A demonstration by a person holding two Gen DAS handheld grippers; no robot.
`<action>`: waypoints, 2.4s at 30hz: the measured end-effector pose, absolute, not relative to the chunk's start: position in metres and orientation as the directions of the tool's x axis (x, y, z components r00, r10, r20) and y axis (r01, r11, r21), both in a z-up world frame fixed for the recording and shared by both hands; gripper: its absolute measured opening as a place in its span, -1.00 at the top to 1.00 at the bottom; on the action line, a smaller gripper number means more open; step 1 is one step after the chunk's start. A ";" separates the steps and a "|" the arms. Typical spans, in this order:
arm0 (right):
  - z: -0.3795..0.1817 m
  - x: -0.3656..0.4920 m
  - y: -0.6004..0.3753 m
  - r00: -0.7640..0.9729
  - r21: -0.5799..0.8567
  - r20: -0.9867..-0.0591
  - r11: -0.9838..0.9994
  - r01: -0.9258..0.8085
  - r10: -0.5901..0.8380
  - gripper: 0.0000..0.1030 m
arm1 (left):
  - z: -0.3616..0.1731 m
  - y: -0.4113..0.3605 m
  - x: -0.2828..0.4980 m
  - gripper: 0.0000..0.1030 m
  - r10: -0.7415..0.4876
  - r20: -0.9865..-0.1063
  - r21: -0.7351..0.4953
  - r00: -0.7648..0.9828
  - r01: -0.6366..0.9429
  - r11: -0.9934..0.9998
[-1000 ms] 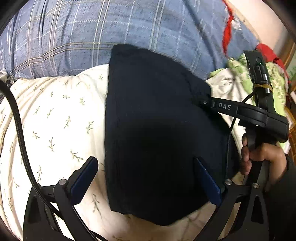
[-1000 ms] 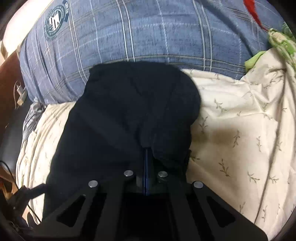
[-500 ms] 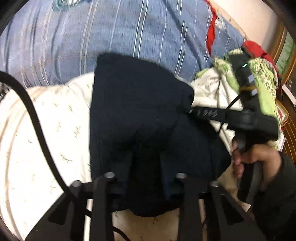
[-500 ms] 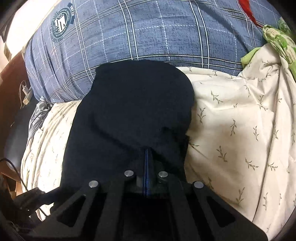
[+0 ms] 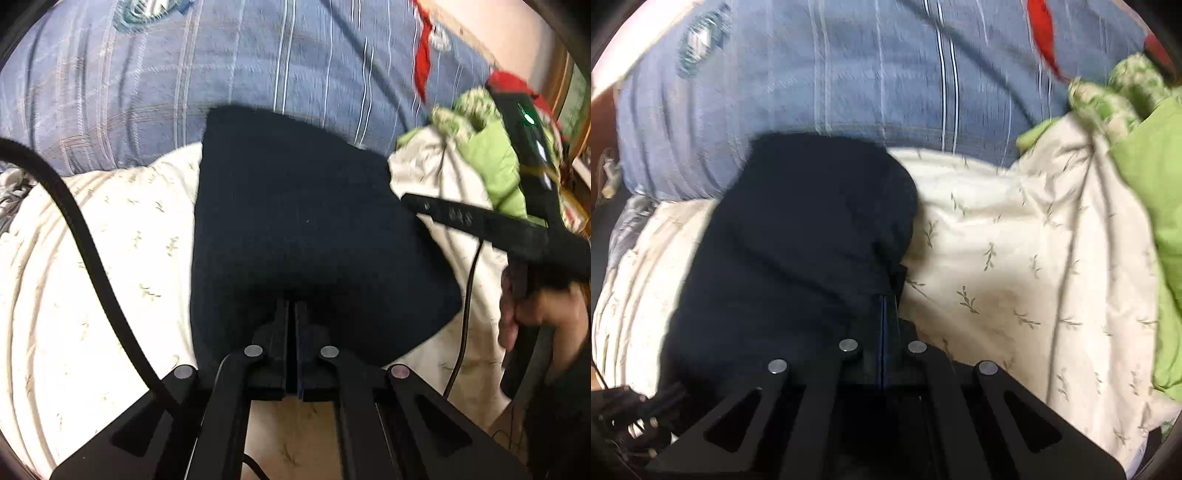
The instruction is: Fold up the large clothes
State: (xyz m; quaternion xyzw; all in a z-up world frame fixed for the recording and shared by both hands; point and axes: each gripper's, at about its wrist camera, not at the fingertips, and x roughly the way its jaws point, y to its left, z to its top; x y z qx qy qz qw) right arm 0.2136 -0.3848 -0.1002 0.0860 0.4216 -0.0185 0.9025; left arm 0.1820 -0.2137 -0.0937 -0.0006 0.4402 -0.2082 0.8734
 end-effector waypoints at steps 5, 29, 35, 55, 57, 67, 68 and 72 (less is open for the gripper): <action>-0.076 0.173 -0.348 0.700 0.164 -0.708 0.986 0.031 0.096 1.00 | -0.096 -0.210 0.172 0.99 -0.357 -0.776 -0.191 0.521 0.345 0.919; -0.082 0.130 -0.323 0.685 0.106 -0.728 0.987 0.117 -0.003 1.00 | -0.074 -0.187 0.160 0.86 -0.263 -0.763 -0.108 0.591 0.286 0.952; -0.088 0.133 -0.305 0.681 0.079 -0.731 0.989 0.122 -0.026 1.00 | -0.080 -0.180 0.170 0.63 -0.232 -0.774 -0.088 0.589 0.263 0.961; -0.083 0.123 -0.298 0.694 0.085 -0.711 0.967 0.239 -0.109 -0.56 | -0.072 -0.156 0.171 -0.86 -0.190 -0.760 -0.086 0.622 0.193 0.977; -0.083 0.120 -0.297 0.703 0.089 -0.704 0.969 0.229 -0.101 -0.56 | -0.071 -0.151 0.169 -0.99 -0.185 -0.753 -0.091 0.631 0.179 0.980; -0.141 0.141 -0.315 0.627 0.070 -0.776 0.977 0.199 -0.072 -0.61 | -0.058 -0.132 0.165 -0.99 -0.166 -0.735 -0.095 0.658 0.142 0.985; -0.146 0.142 -0.317 0.617 0.077 -0.784 0.976 0.204 -0.067 -0.61 | -0.057 -0.131 0.165 -0.99 -0.163 -0.737 -0.096 0.656 0.137 0.986; -0.123 0.125 -0.313 0.662 0.119 -0.748 0.970 0.210 -0.052 -0.61 | -0.054 -0.129 0.166 -0.99 -0.140 -0.748 -0.076 0.649 0.125 0.989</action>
